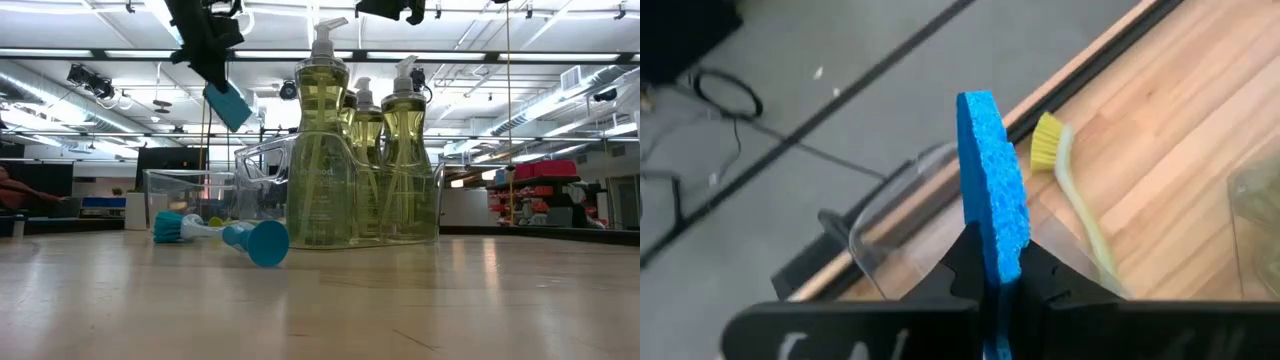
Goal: Pick & Place Kitchen Sink Supplies
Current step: Put the blue sponge into the top transparent bin
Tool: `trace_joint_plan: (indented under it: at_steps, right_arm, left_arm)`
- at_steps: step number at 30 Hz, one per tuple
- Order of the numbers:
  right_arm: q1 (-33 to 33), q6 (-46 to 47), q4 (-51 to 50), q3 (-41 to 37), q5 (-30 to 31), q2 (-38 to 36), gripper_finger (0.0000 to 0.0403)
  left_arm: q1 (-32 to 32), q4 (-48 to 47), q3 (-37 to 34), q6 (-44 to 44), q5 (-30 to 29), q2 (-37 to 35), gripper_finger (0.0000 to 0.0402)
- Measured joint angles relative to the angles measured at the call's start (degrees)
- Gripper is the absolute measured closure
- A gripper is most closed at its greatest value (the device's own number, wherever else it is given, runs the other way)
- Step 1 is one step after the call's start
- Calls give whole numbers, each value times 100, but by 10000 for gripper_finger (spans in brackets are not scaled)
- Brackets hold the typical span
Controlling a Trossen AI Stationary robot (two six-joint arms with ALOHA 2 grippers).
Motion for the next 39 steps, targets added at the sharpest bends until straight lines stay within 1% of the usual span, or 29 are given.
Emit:
trace_joint_plan:
  at_steps: [5,14,20,23,25,27,32,35,37,39]
  right_arm:
    - [0,0,-44,0,0,-1,172]
    - [11,345,-74,0,-9,-1,172]
    - [99,260,-74,0,0,-3,172]
    - [142,260,-113,0,2,-3,172]
    - [160,258,-193,0,0,-3,172]
    - [158,258,-281,0,0,-3,172]
    - [155,258,-389,0,2,-3,172]
    - [155,258,-393,0,2,-3,172]
    - [155,258,-395,0,2,-3,172]
    - [155,258,-403,0,2,-3,172]
  left_arm:
    - [42,-205,-1,-299,-1,146,376]
    - [136,-267,-1,-300,-13,829,376]
    - [379,-700,-1,-300,-11,1233,367]
    - [445,-911,-4,-295,124,1367,356]
    - [466,-998,-5,-295,352,1418,340]
    - [463,-955,-6,-296,454,1439,314]
    - [442,-975,-6,-374,363,1443,229]
    - [445,-1064,-6,-302,476,1443,186]
    - [442,-1192,-6,-323,652,1424,167]
    - [412,-1320,-6,-376,818,1374,158]
